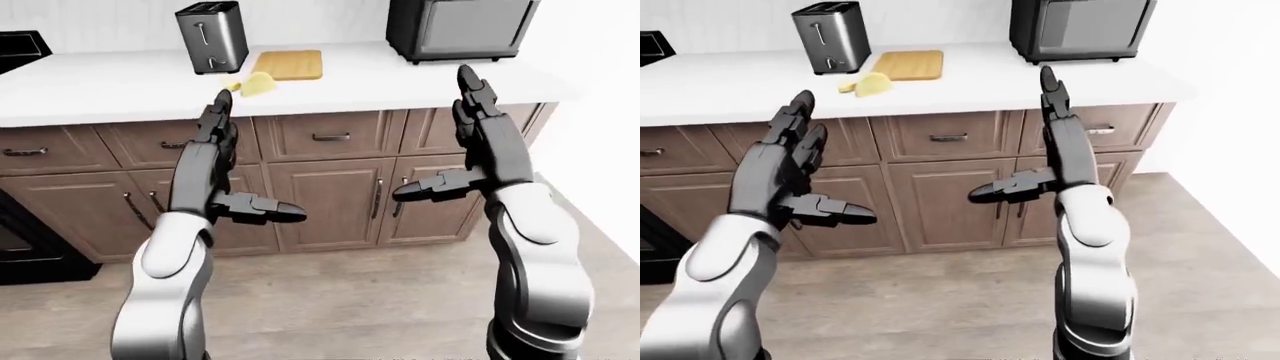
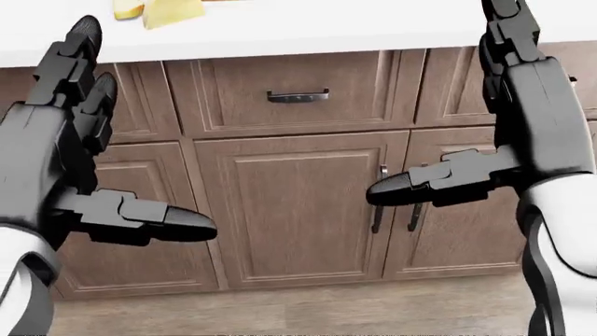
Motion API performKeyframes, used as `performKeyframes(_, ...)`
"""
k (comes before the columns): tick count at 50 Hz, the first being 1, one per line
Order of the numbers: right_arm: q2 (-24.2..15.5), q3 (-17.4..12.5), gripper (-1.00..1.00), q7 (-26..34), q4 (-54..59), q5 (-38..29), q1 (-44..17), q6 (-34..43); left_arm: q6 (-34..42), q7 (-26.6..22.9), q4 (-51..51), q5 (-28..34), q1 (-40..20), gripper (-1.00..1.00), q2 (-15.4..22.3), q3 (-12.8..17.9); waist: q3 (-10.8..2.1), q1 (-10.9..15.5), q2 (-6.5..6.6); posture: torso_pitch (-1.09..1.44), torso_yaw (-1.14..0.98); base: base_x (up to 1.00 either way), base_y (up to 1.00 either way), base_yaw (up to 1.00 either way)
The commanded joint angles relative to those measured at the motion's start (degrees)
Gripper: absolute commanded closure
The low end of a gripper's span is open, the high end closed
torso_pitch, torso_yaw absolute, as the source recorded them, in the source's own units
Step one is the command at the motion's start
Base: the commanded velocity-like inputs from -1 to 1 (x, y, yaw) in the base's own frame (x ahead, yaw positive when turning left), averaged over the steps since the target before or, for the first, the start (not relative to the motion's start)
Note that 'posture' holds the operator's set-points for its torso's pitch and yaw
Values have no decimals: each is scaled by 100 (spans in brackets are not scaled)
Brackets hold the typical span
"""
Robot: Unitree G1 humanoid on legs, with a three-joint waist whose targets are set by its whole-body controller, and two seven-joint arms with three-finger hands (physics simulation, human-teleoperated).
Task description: Place the bread and cheese on the cutting board.
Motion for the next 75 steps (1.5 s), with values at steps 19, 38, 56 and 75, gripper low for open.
performKeyframes(19, 100, 120, -100, 87, -222, -182, -56, -332, -231, 48, -175, 23, -37, -100, 23, 35, -90, 92, -564, 0, 0, 20, 14, 0)
performKeyframes(38, 182, 201, -100, 199, -300, -309, 29, -448, -262, 30, -159, 16, -6, -100, 14, 63, -88, 72, -134, 0, 0, 20, 14, 0)
performKeyframes(56, 237, 247, -100, 304, -405, -389, 73, -517, -337, 33, -135, 6, 47, -100, 5, 69, -262, -49, 208, 0, 0, 19, 14, 0)
performKeyframes(75, 248, 259, -100, 323, -441, -434, 102, -610, -335, 40, -158, 9, 65, -100, 9, 57, -166, 63, -386, 0, 0, 16, 11, 0)
